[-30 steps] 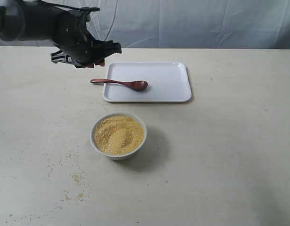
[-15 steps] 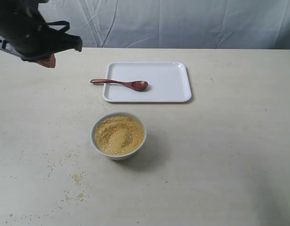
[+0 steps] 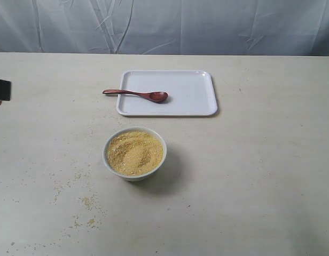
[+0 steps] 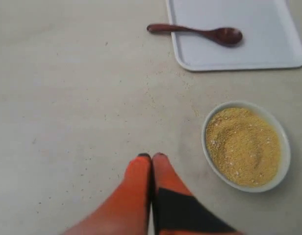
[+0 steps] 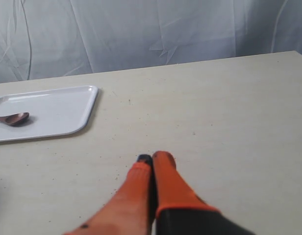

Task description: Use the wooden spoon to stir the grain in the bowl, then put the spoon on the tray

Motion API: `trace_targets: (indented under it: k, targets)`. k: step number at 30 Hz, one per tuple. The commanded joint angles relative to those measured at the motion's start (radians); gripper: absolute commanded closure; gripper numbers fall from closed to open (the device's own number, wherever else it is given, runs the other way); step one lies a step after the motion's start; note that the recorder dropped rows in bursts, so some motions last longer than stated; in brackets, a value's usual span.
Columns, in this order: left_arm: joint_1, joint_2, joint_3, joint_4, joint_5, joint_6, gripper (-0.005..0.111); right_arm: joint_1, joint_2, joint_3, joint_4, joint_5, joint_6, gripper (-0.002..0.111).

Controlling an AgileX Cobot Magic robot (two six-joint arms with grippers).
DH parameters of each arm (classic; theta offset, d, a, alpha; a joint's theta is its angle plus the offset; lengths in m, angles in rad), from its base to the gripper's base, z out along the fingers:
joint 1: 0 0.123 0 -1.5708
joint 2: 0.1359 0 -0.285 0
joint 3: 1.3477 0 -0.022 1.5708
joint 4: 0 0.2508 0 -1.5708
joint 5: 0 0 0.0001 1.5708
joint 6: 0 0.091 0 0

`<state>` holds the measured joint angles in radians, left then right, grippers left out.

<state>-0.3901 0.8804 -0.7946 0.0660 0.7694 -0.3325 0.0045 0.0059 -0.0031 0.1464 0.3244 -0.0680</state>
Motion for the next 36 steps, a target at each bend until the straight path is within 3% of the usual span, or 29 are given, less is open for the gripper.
trace_targets:
  k: [1, 8, 18, 24, 31, 36]
  targets:
    - [-0.001, -0.18, 0.015, 0.042, 0.0, 0.003, 0.106, -0.004, -0.006, 0.003, -0.003, -0.013, 0.0, 0.108]
    - [-0.001, -0.355, 0.015, 0.091, -0.008, 0.003, 0.106, -0.004, -0.006, 0.003, -0.003, -0.013, 0.0, 0.108]
    - [0.003, -0.468, 0.044, 0.118, -0.018, 0.003, 0.106, -0.004, -0.006, 0.003, -0.003, -0.013, 0.0, 0.108]
    - [0.123, -0.576, 0.208, 0.118, -0.148, 0.0, 0.106, -0.004, -0.006, 0.003, -0.003, -0.013, 0.0, 0.108]
    - [0.263, -0.735, 0.488, 0.099, -0.375, 0.0, 0.106, -0.004, -0.006, 0.003, -0.003, -0.013, 0.0, 0.108]
    - [0.315, -0.818, 0.637, 0.08, -0.396, 0.0, 0.106, -0.004, -0.006, 0.003, -0.003, -0.013, 0.0, 0.108]
